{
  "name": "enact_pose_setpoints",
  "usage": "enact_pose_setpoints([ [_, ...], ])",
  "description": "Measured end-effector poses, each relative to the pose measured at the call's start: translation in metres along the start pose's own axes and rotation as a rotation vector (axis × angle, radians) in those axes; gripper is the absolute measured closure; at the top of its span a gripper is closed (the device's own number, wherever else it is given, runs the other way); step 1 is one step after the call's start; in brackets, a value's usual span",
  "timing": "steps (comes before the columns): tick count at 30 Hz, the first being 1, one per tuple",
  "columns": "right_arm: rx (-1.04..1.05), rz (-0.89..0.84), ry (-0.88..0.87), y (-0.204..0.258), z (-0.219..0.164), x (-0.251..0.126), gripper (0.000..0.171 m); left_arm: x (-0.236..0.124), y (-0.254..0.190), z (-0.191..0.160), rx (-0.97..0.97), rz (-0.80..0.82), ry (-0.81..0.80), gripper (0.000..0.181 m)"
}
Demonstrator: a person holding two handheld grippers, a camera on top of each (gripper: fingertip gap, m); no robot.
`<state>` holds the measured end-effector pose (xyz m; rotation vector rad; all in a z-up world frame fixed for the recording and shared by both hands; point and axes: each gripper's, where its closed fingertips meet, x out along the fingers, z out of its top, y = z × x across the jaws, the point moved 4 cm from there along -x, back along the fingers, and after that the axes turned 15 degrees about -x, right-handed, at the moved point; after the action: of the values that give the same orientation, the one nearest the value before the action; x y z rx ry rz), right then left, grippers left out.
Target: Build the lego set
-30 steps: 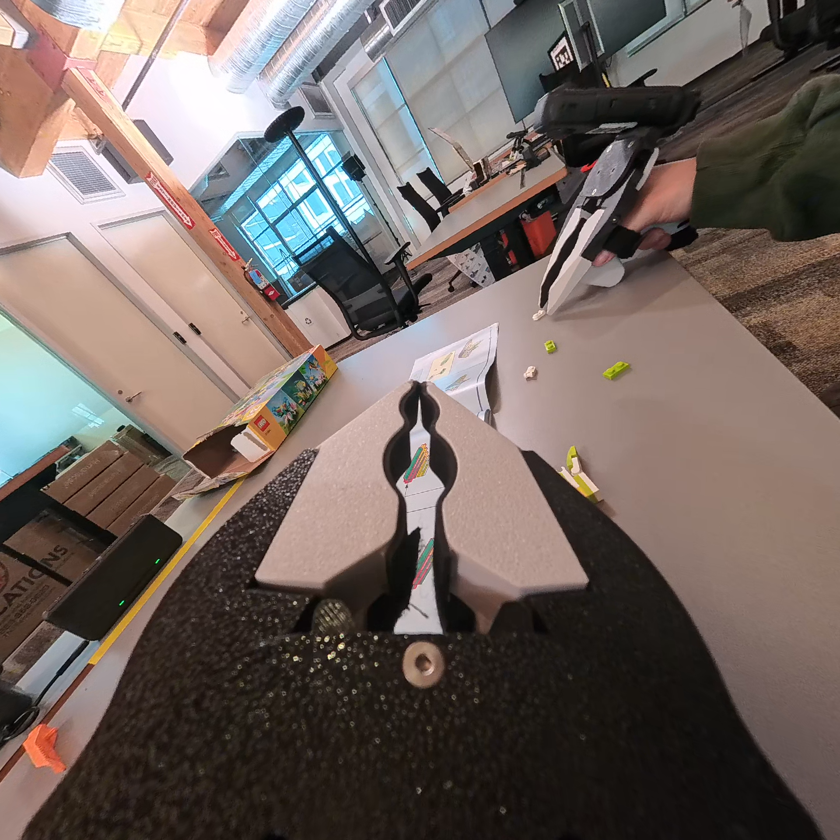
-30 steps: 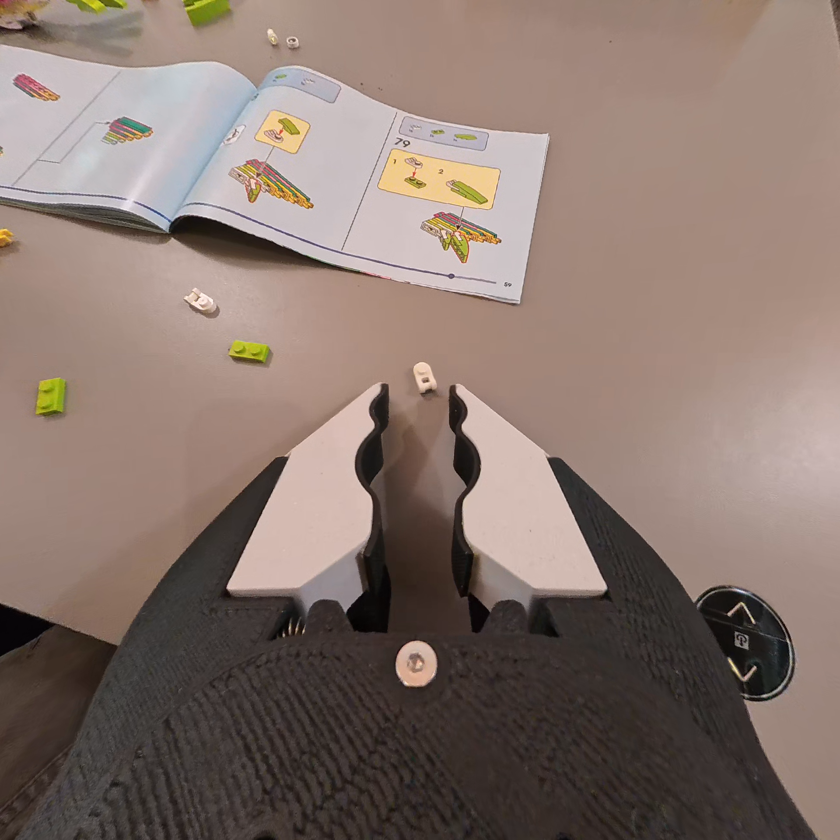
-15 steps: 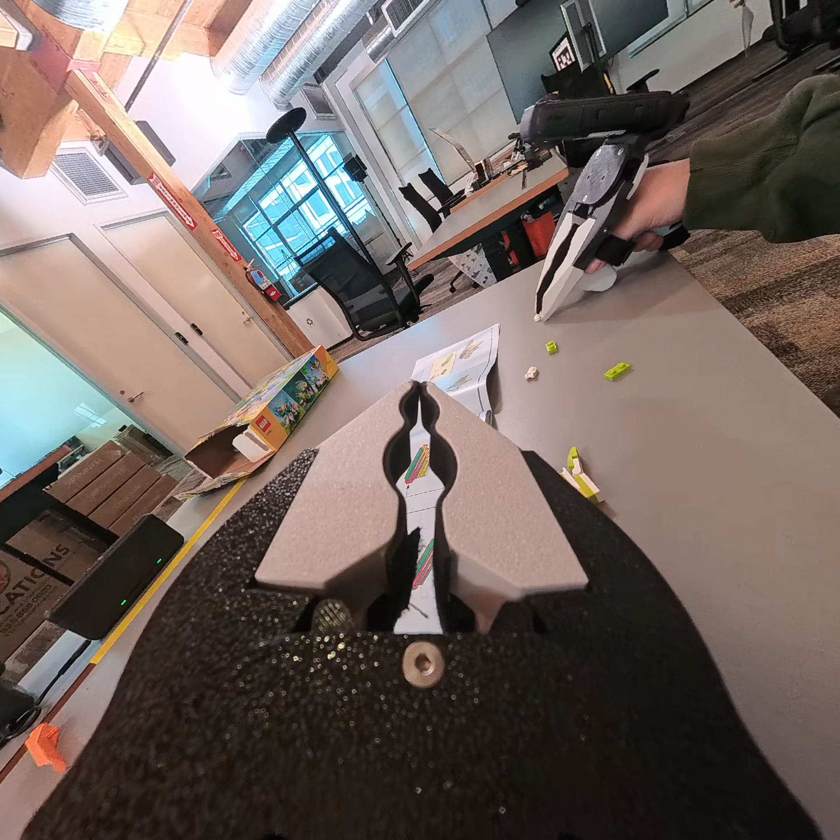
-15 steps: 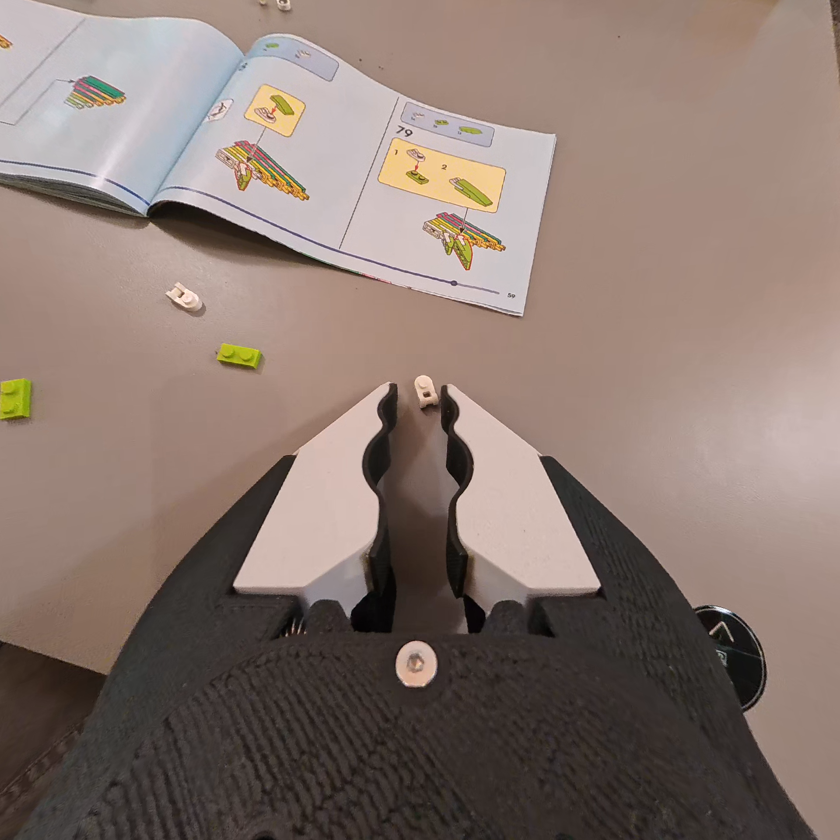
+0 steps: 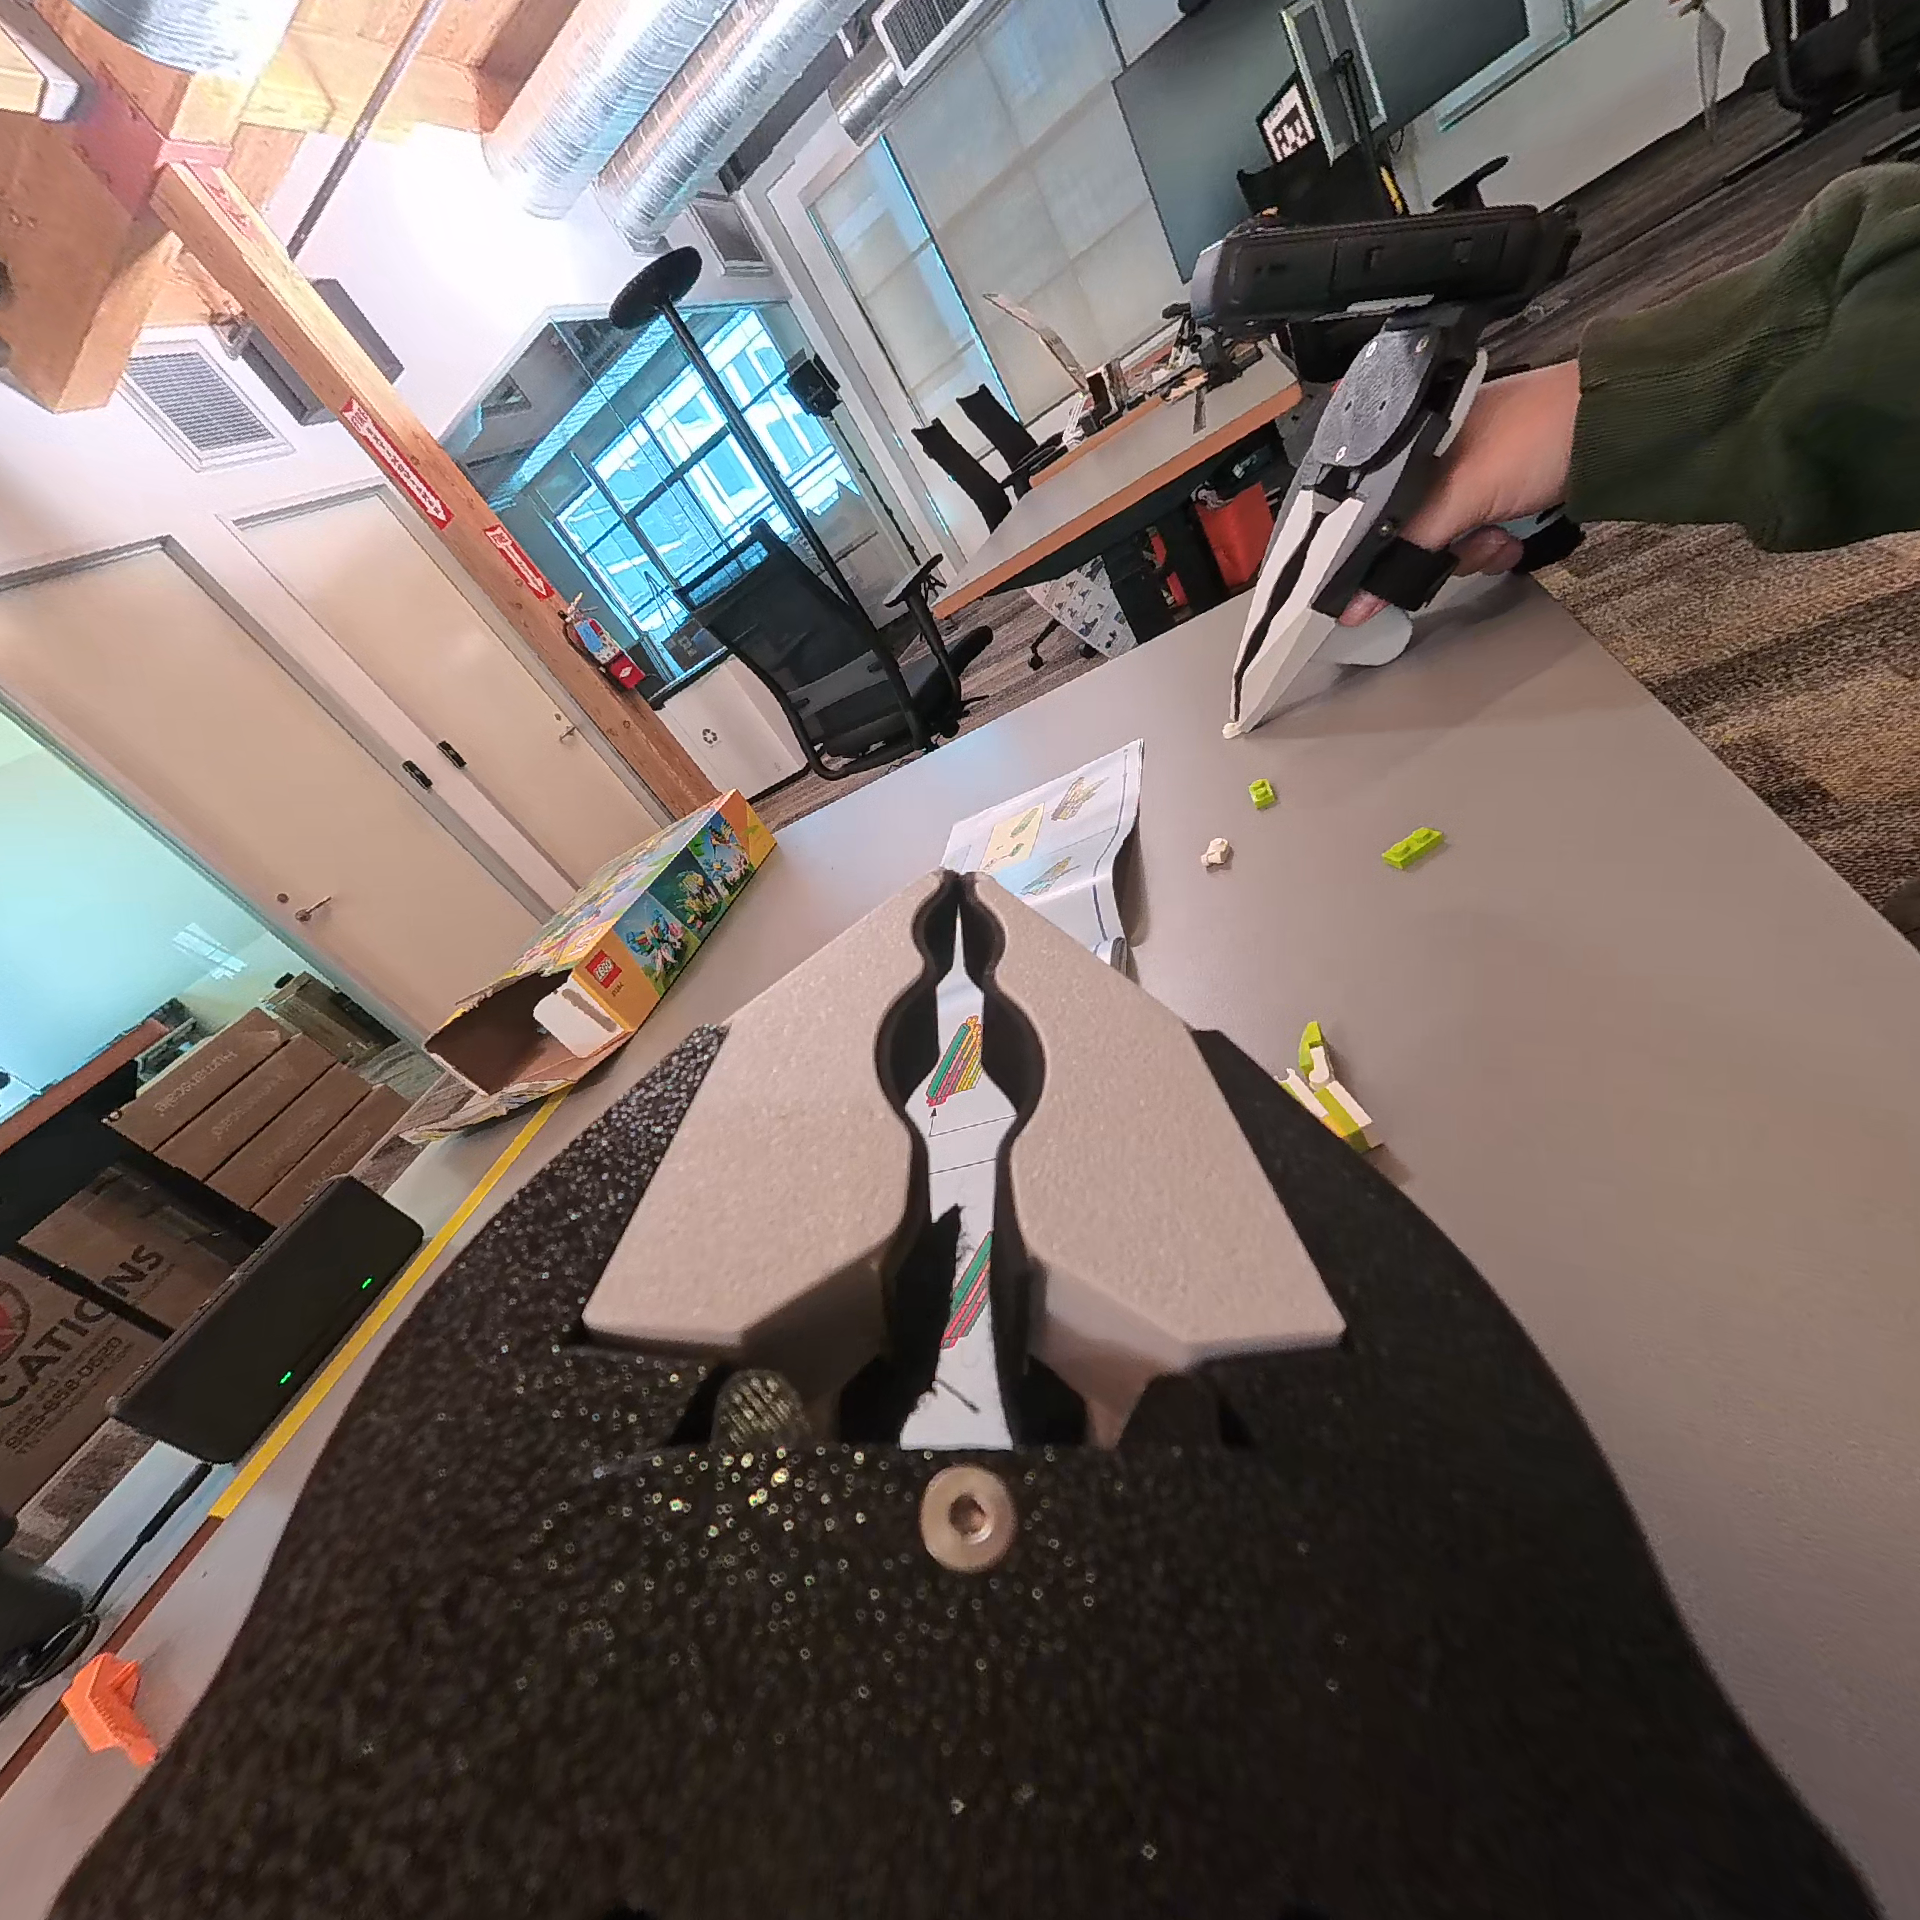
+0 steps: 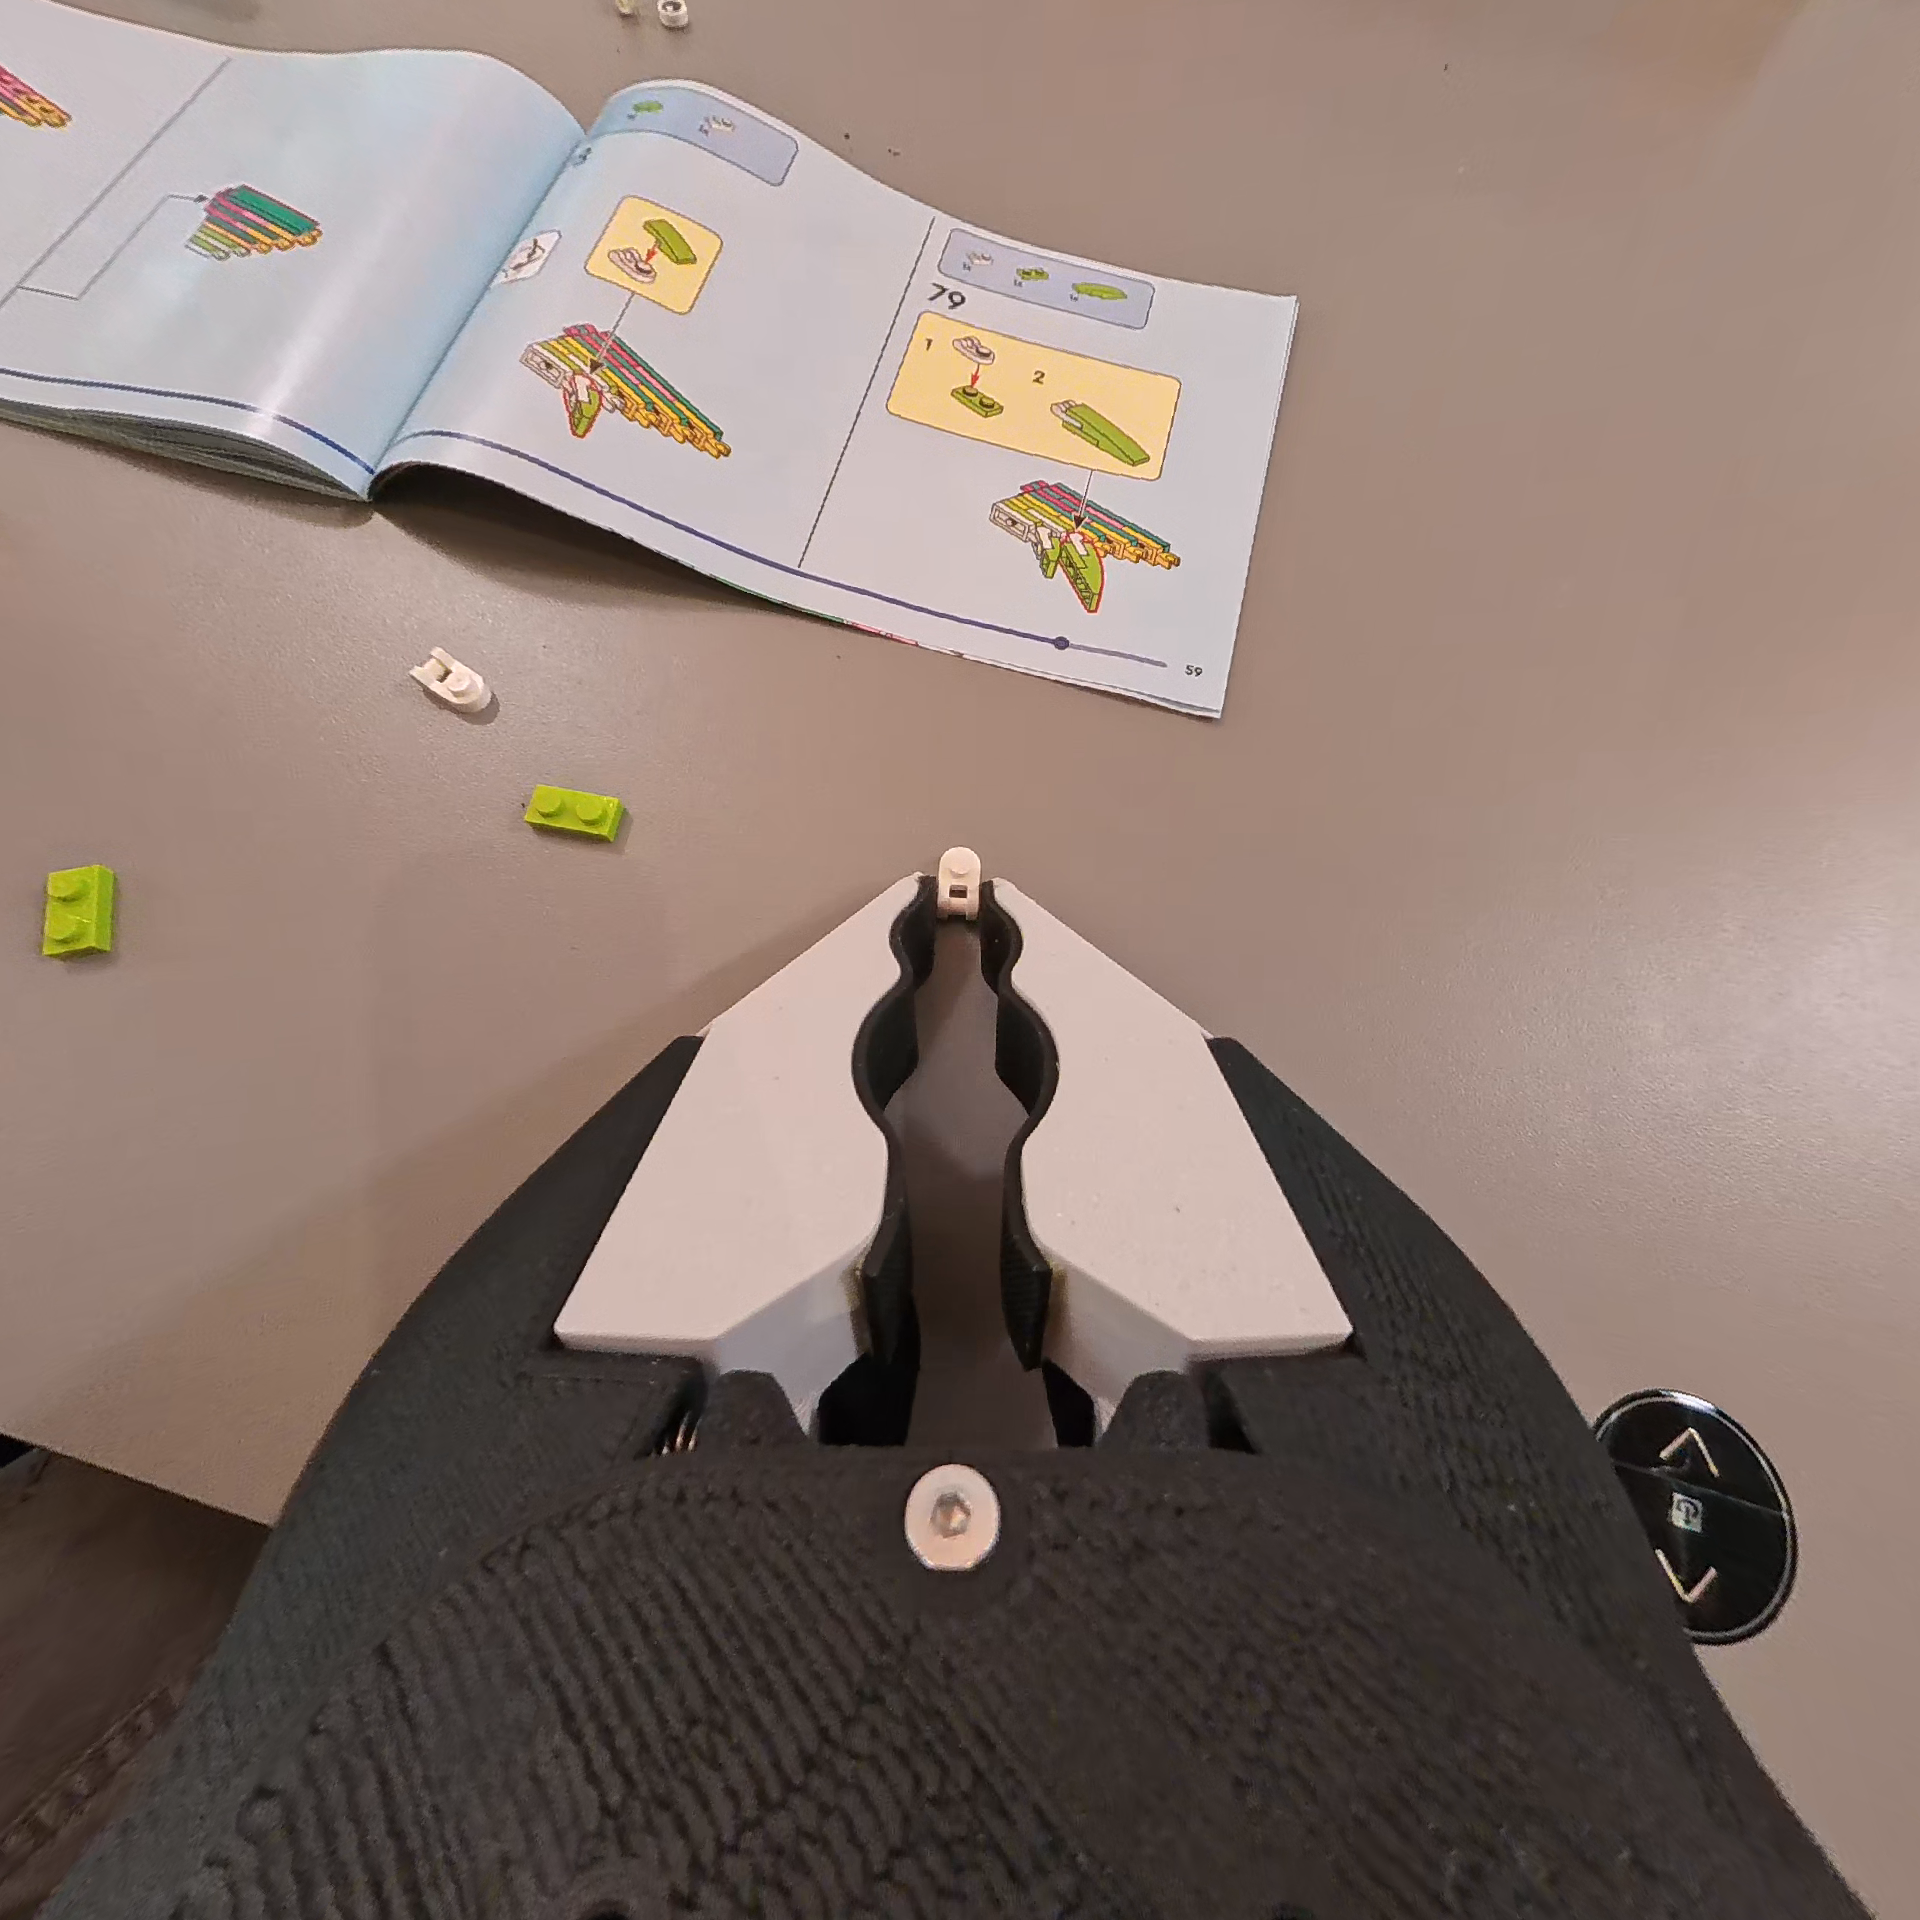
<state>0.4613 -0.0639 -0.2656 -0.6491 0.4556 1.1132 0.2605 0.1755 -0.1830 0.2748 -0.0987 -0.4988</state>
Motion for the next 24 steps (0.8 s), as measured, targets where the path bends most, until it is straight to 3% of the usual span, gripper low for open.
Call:
enact_pose_setpoints([
  [1,0.000,-0.001,0.000,0.000,0.000,0.000,0.164,0.000,0.000,0.000,0.000,0.000,0.001,0.181],
  [7,-0.002,0.003,-0.001,0.003,0.001,-0.002,0.164,0.000,0.000,0.000,0.002,0.000,-0.001,0.181],
  [11,-0.052,0.043,-0.105,0.014,0.022,-0.011,0.164,0.000,0.000,0.000,0.004,0.000,0.000,0.181],
  [15,-0.122,0.165,-0.206,0.038,0.040,-0.018,0.164,0.000,0.000,0.000,0.006,0.000,0.001,0.181],
  [24,-0.252,0.347,-0.222,0.077,0.047,-0.014,0.164,0.000,-0.002,0.000,0.009,-0.007,0.003,0.181],
])
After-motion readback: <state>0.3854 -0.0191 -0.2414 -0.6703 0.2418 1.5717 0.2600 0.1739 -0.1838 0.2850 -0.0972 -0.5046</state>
